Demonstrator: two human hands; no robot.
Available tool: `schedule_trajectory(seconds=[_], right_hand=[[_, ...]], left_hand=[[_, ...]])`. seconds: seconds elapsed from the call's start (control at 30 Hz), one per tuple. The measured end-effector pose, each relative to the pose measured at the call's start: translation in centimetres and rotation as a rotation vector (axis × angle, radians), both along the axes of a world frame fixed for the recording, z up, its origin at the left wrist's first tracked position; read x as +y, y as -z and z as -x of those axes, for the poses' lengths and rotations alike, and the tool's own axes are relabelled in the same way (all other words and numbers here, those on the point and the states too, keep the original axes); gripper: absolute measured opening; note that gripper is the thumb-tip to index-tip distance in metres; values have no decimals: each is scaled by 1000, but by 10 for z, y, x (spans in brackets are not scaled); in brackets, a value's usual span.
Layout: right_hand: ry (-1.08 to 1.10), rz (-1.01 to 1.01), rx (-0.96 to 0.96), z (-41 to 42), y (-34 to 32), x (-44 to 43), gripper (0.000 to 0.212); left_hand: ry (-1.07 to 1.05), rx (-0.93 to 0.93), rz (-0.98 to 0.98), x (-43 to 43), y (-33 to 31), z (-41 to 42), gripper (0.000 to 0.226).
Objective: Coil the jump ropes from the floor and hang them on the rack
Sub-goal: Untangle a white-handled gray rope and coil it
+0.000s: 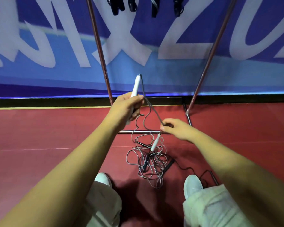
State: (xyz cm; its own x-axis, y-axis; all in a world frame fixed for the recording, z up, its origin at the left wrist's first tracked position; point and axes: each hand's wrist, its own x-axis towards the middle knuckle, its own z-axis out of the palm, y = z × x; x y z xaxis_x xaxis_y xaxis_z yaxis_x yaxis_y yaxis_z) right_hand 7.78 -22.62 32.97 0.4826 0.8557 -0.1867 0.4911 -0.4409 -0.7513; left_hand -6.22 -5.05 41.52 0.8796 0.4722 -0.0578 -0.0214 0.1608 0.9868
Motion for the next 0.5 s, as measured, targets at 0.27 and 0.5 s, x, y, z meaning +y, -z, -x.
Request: schedule_trajectory(seconds=[0.27, 0.5], right_hand=[[83, -193, -68, 13, -84, 4, 18], [-12, -208, -98, 42, -143, 2, 22]], left_hand=[[-128, 206, -367, 1, -36, 9, 25], [221, 241, -474, -31, -63, 33, 20]])
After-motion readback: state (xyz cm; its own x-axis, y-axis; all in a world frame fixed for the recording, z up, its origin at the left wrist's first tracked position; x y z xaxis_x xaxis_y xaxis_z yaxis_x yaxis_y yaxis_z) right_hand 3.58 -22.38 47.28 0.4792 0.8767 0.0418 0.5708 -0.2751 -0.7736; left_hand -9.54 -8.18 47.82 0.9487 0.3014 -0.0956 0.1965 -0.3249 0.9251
